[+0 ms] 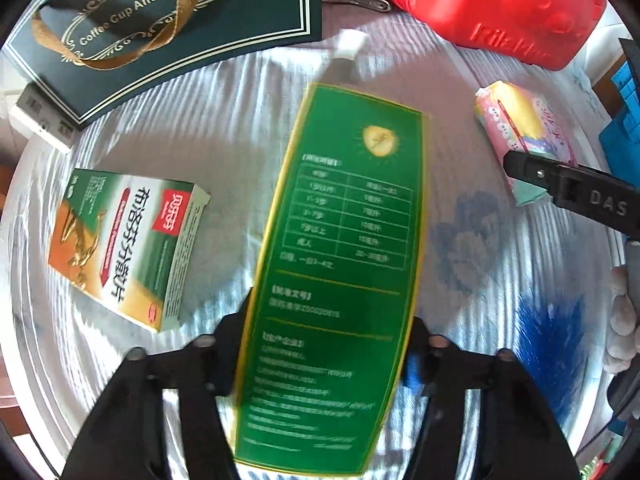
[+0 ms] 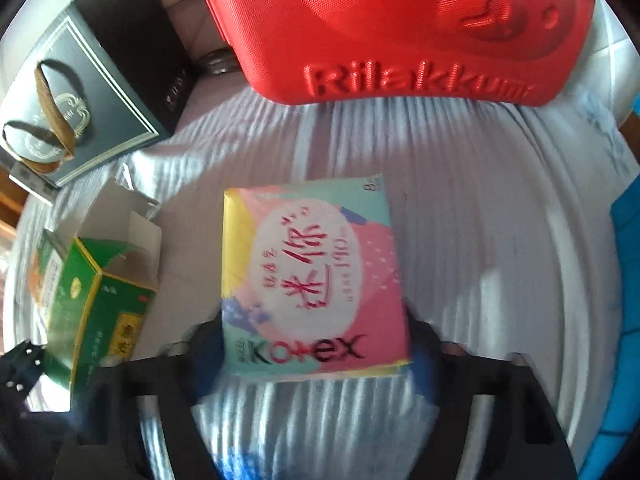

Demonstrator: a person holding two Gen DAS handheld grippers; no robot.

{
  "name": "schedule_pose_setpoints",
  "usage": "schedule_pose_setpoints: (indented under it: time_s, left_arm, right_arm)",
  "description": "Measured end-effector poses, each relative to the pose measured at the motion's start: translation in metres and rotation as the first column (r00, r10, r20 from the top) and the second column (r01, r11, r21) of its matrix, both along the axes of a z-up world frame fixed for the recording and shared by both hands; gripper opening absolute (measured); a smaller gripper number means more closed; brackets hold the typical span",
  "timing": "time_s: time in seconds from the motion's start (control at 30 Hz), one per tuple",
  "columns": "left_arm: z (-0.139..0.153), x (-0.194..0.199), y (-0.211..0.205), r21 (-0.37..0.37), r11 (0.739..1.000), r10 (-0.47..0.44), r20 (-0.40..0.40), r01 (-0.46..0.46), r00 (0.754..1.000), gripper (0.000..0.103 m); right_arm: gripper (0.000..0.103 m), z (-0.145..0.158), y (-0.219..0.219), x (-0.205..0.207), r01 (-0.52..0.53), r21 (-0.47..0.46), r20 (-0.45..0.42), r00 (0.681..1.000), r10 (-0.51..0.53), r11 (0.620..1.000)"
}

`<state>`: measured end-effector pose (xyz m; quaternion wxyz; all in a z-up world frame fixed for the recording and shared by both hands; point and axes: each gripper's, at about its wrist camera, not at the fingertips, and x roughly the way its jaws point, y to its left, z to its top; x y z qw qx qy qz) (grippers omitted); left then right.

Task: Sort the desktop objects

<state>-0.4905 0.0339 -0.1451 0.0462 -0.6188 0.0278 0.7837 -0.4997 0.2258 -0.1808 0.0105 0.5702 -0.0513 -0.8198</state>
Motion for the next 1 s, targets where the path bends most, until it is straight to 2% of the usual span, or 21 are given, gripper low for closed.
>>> schedule_pose_setpoints:
  time_s: [0.13, 0.2, 0.3, 0.4, 0.43, 0.47, 0.57, 0.77, 1.0]
  left_arm:
    - [0.013, 0.018, 0.001, -0.039, 0.999, -0.007, -0.038, 0.006, 0.999, 0.055]
    - [0.022, 0.029, 0.000, -0.024, 1.000, 0.010, -0.055, -0.011, 0.998, 0.055]
    - [0.038, 0.045, 0.005, -0.001, 1.000, 0.028, -0.084, -0.028, 0.996, 0.055]
    - [0.057, 0.064, 0.003, 0.016, 0.999, 0.031, -0.125, -0.029, 0.992, 0.055]
    - [0.048, 0.054, -0.001, 0.020, 0.999, 0.027, -0.133, -0.024, 0.991, 0.055]
    - [0.052, 0.056, -0.001, 0.022, 1.000, 0.024, -0.142, -0.021, 0.990, 0.055]
    - [0.073, 0.072, 0.009, 0.017, 1.000, 0.008, -0.179, -0.005, 0.984, 0.055]
    - [0.137, 0.108, 0.029, 0.007, 1.000, -0.014, -0.292, 0.016, 0.956, 0.055]
    - [0.211, 0.142, 0.056, -0.001, 0.999, -0.045, -0.420, 0.050, 0.906, 0.055]
  right_arm:
    - [0.069, 0.007, -0.005, 0.022, 0.004, 0.005, 0.001, 1.000, -0.004, 1.000]
    - [0.069, 0.017, -0.010, 0.038, 0.002, -0.001, -0.013, 1.000, -0.002, 1.000]
    - [0.069, 0.040, -0.020, 0.058, -0.017, 0.007, -0.049, 0.999, 0.017, 1.000]
    - [0.069, 0.078, -0.014, 0.052, -0.033, 0.003, -0.087, 0.996, 0.033, 0.999]
    - [0.069, 0.090, -0.017, 0.052, -0.034, 0.008, -0.101, 0.994, 0.035, 0.999]
    - [0.069, 0.099, -0.020, 0.062, -0.036, 0.016, -0.119, 0.992, 0.037, 0.999]
    - [0.069, 0.115, -0.017, 0.060, -0.043, 0.028, -0.146, 0.988, 0.046, 0.999]
    - [0.069, 0.181, -0.013, 0.101, -0.038, 0.043, -0.253, 0.966, 0.047, 0.998]
    - [0.069, 0.258, -0.006, 0.138, -0.009, 0.053, -0.389, 0.921, 0.029, 0.999]
